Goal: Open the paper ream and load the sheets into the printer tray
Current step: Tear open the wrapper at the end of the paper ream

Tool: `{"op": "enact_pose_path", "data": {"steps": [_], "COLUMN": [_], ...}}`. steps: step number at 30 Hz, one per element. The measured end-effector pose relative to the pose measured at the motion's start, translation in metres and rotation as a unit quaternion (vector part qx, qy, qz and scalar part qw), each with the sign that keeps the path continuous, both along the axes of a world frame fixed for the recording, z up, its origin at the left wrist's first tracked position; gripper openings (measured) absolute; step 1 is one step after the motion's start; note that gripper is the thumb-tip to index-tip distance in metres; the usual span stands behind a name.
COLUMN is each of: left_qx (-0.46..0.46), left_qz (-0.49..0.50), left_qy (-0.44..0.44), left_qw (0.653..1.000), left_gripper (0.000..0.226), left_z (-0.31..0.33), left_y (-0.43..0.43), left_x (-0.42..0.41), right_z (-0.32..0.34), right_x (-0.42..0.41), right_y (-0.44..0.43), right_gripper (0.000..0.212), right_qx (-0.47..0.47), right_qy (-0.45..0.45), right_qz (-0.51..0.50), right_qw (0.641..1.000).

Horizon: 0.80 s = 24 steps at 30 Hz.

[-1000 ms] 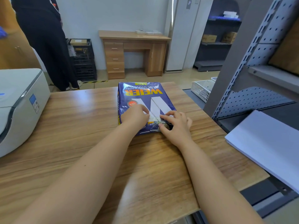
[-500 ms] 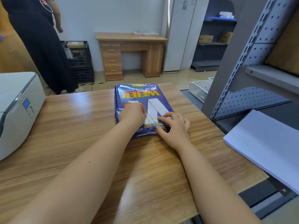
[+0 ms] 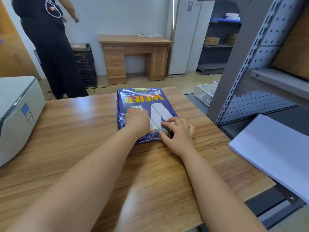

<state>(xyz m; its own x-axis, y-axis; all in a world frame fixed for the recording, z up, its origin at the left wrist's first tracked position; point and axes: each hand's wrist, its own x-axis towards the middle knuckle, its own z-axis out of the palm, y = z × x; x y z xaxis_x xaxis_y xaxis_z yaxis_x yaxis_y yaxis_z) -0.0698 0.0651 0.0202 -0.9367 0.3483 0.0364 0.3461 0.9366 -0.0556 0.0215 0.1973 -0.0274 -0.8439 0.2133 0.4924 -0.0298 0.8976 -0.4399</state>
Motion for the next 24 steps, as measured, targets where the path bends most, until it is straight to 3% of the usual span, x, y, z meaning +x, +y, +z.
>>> {"op": "enact_pose_path", "data": {"steps": [3, 6, 11, 18, 24], "left_qx": [0.065, 0.224, 0.254, 0.363, 0.382], "left_qz": [-0.014, -0.030, -0.086, -0.085, -0.103], "left_qy": [-0.075, -0.158, -0.247, -0.260, -0.251], "left_qw": [0.995, 0.961, 0.931, 0.891, 0.884], "left_gripper": [0.033, 0.022, 0.021, 0.028, 0.021], "left_z": [0.012, 0.028, 0.035, 0.029, 0.031], "left_y": [-0.006, -0.011, -0.015, -0.022, -0.025], "left_x": [-0.001, 0.008, 0.020, 0.031, 0.039], "right_z": [0.000, -0.001, -0.001, 0.001, 0.001], "right_x": [0.000, 0.000, 0.002, 0.007, 0.004], "right_y": [0.001, 0.001, 0.002, 0.001, 0.001], "right_gripper": [0.036, 0.036, 0.036, 0.033, 0.010], "right_qx": [0.000, -0.003, -0.011, -0.017, -0.059], "right_qy": [0.001, -0.002, -0.003, 0.016, 0.027], "right_qz": [0.000, 0.001, 0.005, 0.005, 0.017], "right_qw": [1.000, 1.000, 1.000, 1.000, 0.998]}}
